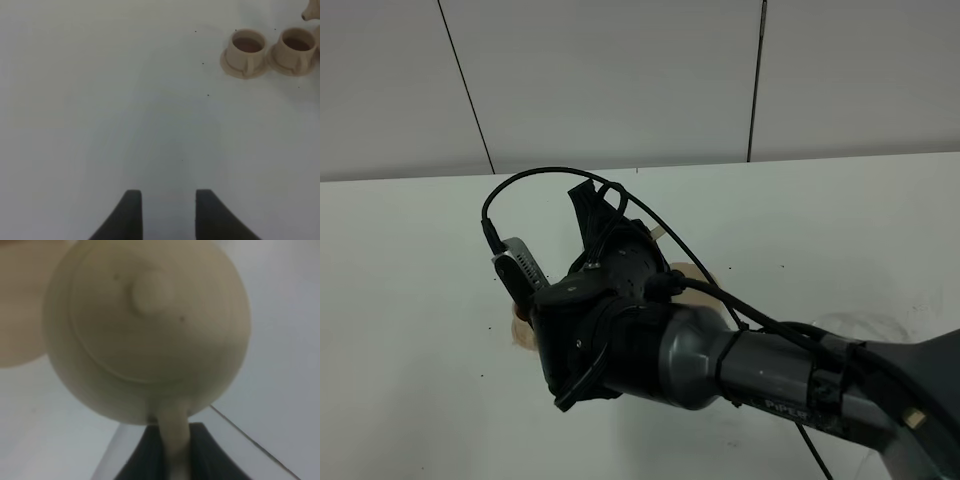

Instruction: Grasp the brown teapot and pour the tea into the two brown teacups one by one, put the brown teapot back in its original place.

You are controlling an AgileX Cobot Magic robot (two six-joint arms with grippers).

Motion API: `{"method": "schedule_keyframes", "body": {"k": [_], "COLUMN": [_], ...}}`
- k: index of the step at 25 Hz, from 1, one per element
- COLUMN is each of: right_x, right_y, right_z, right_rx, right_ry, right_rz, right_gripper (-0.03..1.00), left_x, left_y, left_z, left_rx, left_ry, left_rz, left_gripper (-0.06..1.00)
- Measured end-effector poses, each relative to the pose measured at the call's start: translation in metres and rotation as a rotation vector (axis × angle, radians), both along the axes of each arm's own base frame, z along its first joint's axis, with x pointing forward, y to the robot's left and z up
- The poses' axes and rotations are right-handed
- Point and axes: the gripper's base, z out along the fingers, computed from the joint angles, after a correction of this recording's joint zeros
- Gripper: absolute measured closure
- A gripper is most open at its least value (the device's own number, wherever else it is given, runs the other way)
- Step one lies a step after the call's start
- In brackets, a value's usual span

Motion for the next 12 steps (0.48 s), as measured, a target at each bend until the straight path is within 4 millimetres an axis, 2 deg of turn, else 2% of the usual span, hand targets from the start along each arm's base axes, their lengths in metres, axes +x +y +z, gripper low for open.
{"method": "schedule_keyframes", "body": {"k": [8,12], "right_x": [0.008,0.006], "right_y": [-0.017,-0.023], "right_z": [0.018,0.036], "right_rx": [0.115,0.17], "right_ry": [0.111,0.136], "right_rz": [-0.058,-0.046], "right_gripper": [0.87,0.87], "left_x": [0.0,0.0], "left_y": [0.0,0.0], "left_z": [0.0,0.0], "left_rx": [0.0,0.0], "left_ry": [0.0,0.0], "left_rz": [0.0,0.0], "left_gripper": [0.62,0.62]}}
